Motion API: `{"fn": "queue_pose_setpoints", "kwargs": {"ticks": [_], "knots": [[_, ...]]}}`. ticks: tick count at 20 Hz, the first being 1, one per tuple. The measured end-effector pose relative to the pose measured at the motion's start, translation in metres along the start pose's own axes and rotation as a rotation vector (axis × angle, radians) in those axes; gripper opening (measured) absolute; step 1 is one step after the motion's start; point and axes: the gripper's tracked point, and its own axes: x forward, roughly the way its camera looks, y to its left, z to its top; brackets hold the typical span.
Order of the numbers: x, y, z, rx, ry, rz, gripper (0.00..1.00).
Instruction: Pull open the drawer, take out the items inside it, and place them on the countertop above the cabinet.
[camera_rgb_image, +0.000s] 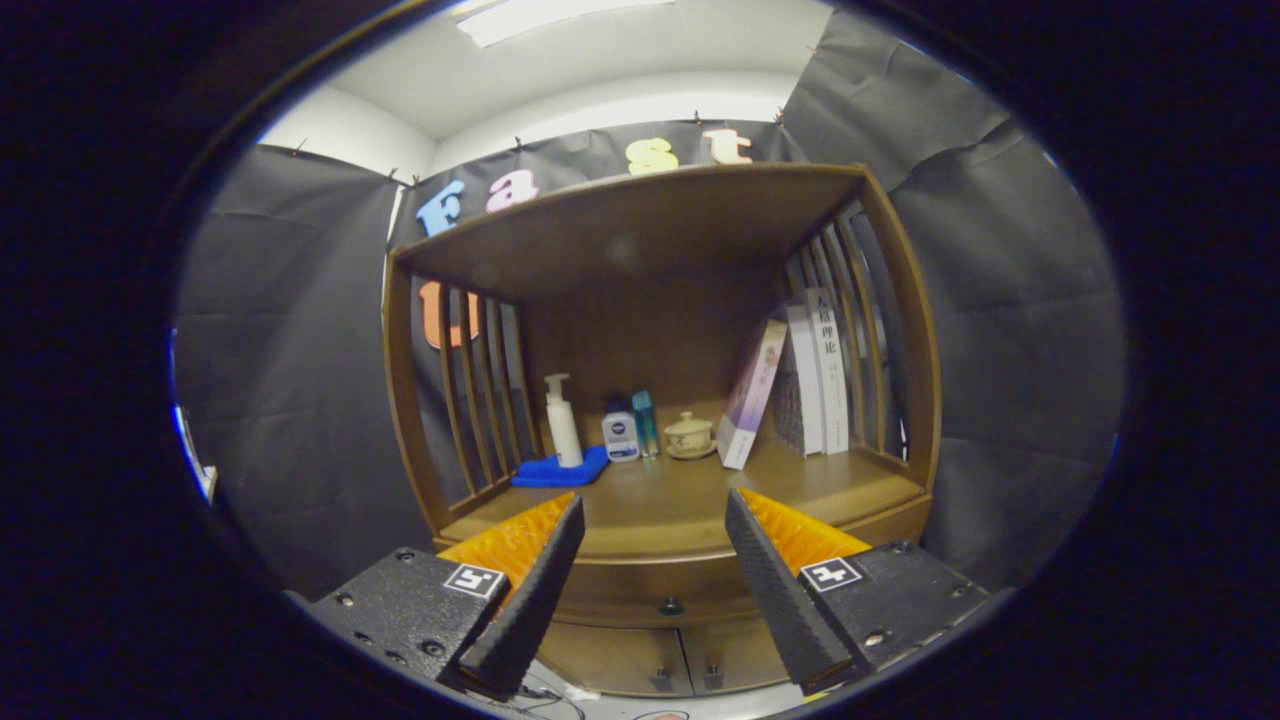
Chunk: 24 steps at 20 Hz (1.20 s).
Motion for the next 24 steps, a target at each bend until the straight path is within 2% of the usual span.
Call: {"fn": "queue_pose_setpoints", "kwargs": {"ticks": [7,10,14,18,24], "knots": [[0.049,-0.015,-0.08,-0.006,0.109,-0.016,0.9],[0.069,-0.029,-0.112,-0.008,0.153,-0.033,0.84],[0.09,-0.031,-0.145,-0.011,0.197,-0.047,0.8],[0.097,-0.036,-0.157,-0.014,0.199,-0.065,0.58],[0.098,-0.032,-0.162,-0.005,0.186,-0.089,0.34]]}}
